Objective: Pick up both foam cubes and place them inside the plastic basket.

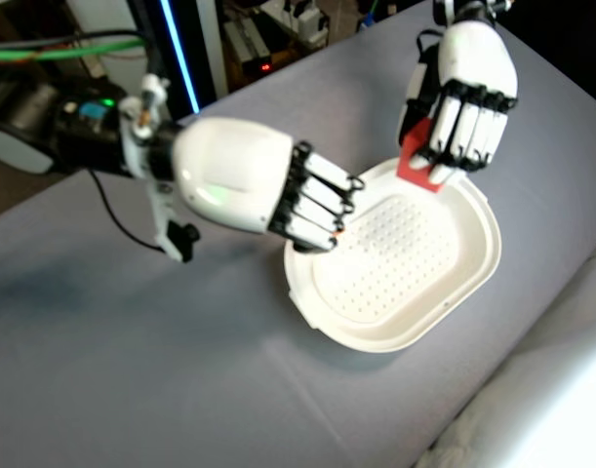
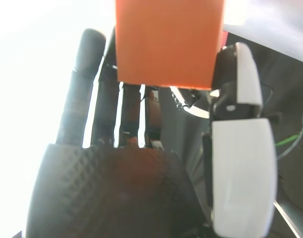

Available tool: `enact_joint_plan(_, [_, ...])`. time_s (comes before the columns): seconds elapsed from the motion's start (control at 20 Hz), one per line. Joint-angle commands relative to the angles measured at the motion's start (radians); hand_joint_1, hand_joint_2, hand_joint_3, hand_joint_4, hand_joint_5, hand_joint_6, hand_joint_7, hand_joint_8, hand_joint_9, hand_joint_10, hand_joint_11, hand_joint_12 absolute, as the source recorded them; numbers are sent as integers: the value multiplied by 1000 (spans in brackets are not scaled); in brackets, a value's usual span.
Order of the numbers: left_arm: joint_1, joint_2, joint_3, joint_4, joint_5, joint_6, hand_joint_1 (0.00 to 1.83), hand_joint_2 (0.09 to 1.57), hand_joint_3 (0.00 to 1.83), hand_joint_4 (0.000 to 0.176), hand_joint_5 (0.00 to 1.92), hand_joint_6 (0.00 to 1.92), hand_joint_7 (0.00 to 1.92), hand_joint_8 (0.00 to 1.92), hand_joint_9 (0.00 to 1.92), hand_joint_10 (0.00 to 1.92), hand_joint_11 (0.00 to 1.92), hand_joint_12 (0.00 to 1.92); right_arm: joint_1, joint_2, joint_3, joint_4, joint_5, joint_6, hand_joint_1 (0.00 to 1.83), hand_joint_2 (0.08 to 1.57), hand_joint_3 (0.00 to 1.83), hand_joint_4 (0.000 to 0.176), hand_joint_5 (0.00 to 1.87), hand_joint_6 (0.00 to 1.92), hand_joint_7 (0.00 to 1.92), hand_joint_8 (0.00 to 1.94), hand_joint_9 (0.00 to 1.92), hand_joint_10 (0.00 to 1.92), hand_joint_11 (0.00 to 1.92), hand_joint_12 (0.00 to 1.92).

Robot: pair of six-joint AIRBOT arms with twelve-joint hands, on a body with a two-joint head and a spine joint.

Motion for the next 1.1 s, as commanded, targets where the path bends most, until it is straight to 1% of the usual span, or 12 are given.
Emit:
enact_joint_plan(0.0, [-18, -9, 13, -18, -79, 3, 1191, 1240, 4, 0, 655, 1304, 831, 1401, 758, 1354, 659, 1766, 17, -7, 12, 6, 85, 1, 674, 1348, 11, 0, 335, 1117, 488, 1119, 471, 1285, 400, 1754])
enact_joint_plan(0.05, [-26, -23, 29, -23, -60, 6, 1044, 1208, 0, 0, 454, 861, 560, 903, 578, 1134, 490, 1692, 21, -21, 29, 19, 74, 1, 192, 1380, 9, 0, 104, 807, 252, 665, 218, 996, 79, 1690])
enact_joint_plan(0.1, [-31, -35, 41, -26, -46, 9, 947, 1199, 0, 0, 354, 616, 442, 593, 411, 986, 303, 1676, 21, -30, 43, 28, 67, 1, 38, 1362, 1, 0, 31, 525, 183, 338, 62, 824, 15, 1525])
enact_joint_plan(0.15, [-36, -41, 44, -31, -36, 21, 693, 1196, 0, 0, 81, 366, 175, 281, 81, 630, 60, 1492, 21, -35, 49, 34, 61, 1, 7, 1299, 0, 6, 5, 135, 65, 119, 12, 461, 2, 1226])
enact_joint_plan(0.2, [-42, -42, 40, -37, -32, 38, 491, 1161, 0, 24, 15, 72, 34, 55, 15, 147, 11, 1297, 22, -34, 50, 37, 58, 1, 1, 1241, 0, 21, 0, 26, 12, 23, 2, 91, 0, 605])
enact_joint_plan(0.25, [-43, -38, 32, -42, -27, 54, 426, 1118, 0, 60, 2, 14, 6, 10, 2, 29, 1, 1151, 22, -34, 50, 40, 58, 1, 0, 1208, 0, 36, 0, 4, 2, 4, 0, 17, 0, 120])
enact_joint_plan(0.3, [-38, -33, 28, -51, -34, 57, 421, 1053, 6, 108, 0, 2, 0, 1, 0, 5, 0, 944, 22, -34, 48, 44, 58, 1, 0, 1184, 0, 63, 0, 0, 0, 0, 0, 3, 0, 23])
enact_joint_plan(0.4, [-27, -22, 19, -64, -56, 57, 368, 1004, 5, 134, 0, 0, 0, 0, 0, 0, 0, 80, 22, -32, 36, 46, 61, 1, 40, 1162, 0, 82, 0, 0, 0, 0, 0, 0, 0, 0])
enact_joint_plan(0.45, [-15, -9, 9, -76, -81, 57, 373, 1004, 5, 144, 0, 0, 0, 0, 0, 0, 0, 15, 22, -25, 24, 50, 73, 1, 61, 1146, 0, 75, 0, 0, 0, 0, 0, 0, 0, 0])
enact_joint_plan(0.7, [75, 95, -91, -137, -278, 58, 346, 1055, 25, 93, 0, 0, 0, 0, 0, 0, 0, 0, -14, 54, -81, 56, 197, -6, 13, 1156, 0, 101, 0, 0, 0, 0, 0, 0, 0, 0])
enact_joint_plan(0.75, [114, 120, -118, -158, -336, 58, 381, 1095, 35, 66, 0, 0, 0, 0, 0, 0, 0, 0, -45, 83, -111, 61, 252, -6, 28, 1163, 0, 111, 0, 0, 0, 0, 0, 0, 0, 0])
enact_joint_plan(1.05, [302, 214, -227, -265, -652, 35, 383, 1267, 13, 70, 0, 0, 0, 0, 0, 0, 3, 142, -245, 216, -269, 126, 567, -31, 152, 1214, 12, 95, 0, 0, 0, 0, 0, 0, 0, 0])
